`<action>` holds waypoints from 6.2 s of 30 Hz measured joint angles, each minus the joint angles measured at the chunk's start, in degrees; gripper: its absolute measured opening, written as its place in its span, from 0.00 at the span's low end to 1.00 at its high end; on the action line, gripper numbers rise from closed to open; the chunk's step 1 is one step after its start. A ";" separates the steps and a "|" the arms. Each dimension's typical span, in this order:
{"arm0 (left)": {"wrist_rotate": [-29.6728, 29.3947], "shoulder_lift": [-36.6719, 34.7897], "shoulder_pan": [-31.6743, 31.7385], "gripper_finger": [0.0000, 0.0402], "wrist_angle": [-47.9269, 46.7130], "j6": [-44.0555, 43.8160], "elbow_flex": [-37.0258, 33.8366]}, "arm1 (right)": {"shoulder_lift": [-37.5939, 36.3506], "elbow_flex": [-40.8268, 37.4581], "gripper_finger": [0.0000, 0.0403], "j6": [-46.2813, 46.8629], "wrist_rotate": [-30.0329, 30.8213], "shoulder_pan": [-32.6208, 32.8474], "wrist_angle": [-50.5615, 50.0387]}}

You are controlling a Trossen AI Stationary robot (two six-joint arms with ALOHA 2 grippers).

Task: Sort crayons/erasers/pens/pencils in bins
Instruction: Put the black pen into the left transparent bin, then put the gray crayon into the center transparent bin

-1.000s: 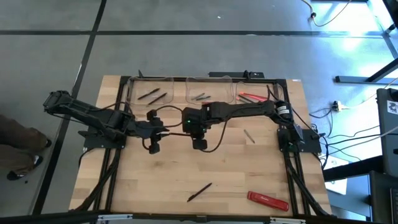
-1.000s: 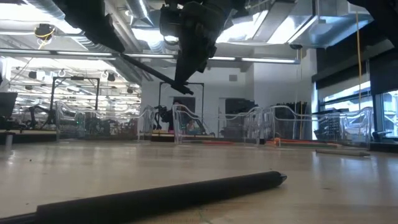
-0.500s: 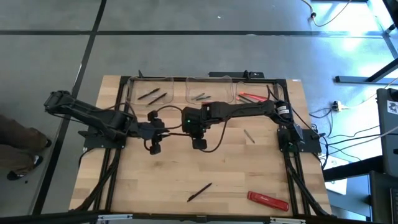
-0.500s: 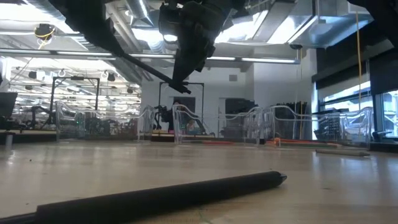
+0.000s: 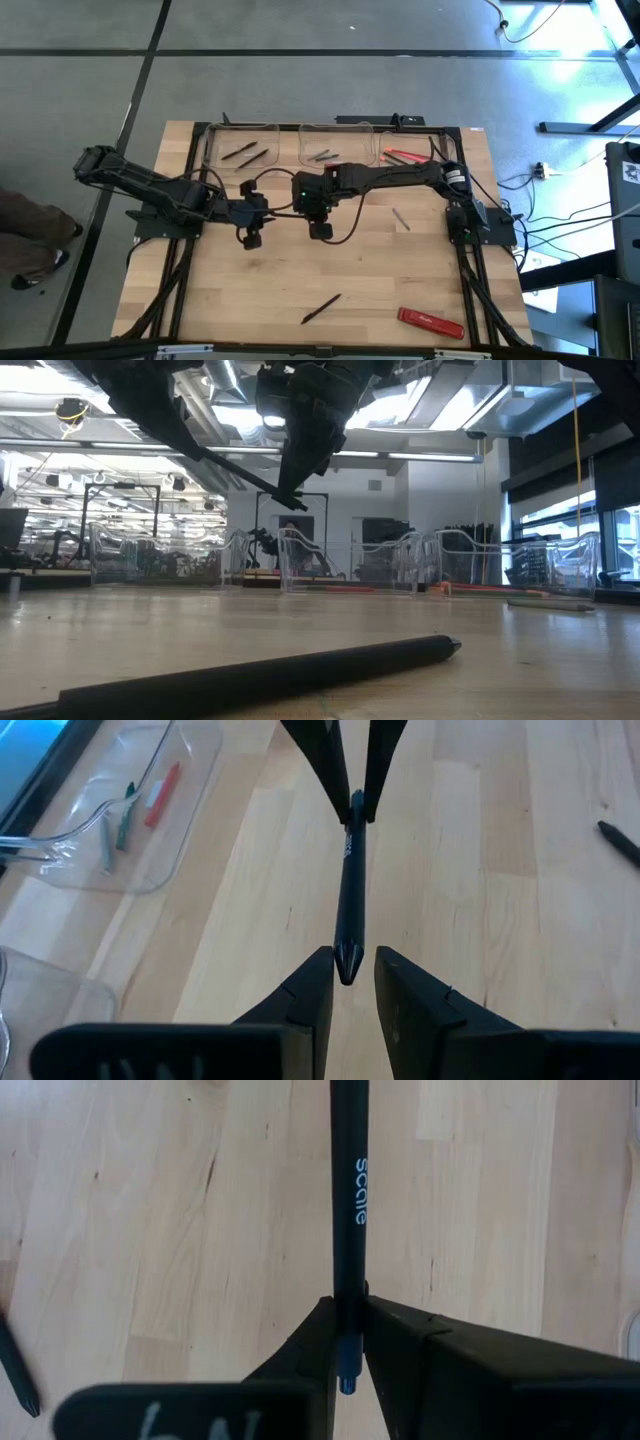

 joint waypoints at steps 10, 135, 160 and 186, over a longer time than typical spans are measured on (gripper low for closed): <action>-0.02 0.00 0.00 0.17 3.45 0.21 -0.02 | -0.02 -0.02 0.12 0.00 0.00 0.04 0.00; 7.86 -6.87 27.00 0.23 -15.51 -12.36 2.65 | -20.97 -17.32 0.40 24.14 12.63 -7.93 -17.31; 9.11 -6.36 6.16 0.23 11.67 -5.60 2.62 | -31.71 -58.79 0.40 40.78 3.92 -10.45 -0.56; 9.11 -6.36 6.22 0.23 12.48 -5.91 2.60 | -31.76 -64.61 0.38 37.61 4.59 -10.51 6.53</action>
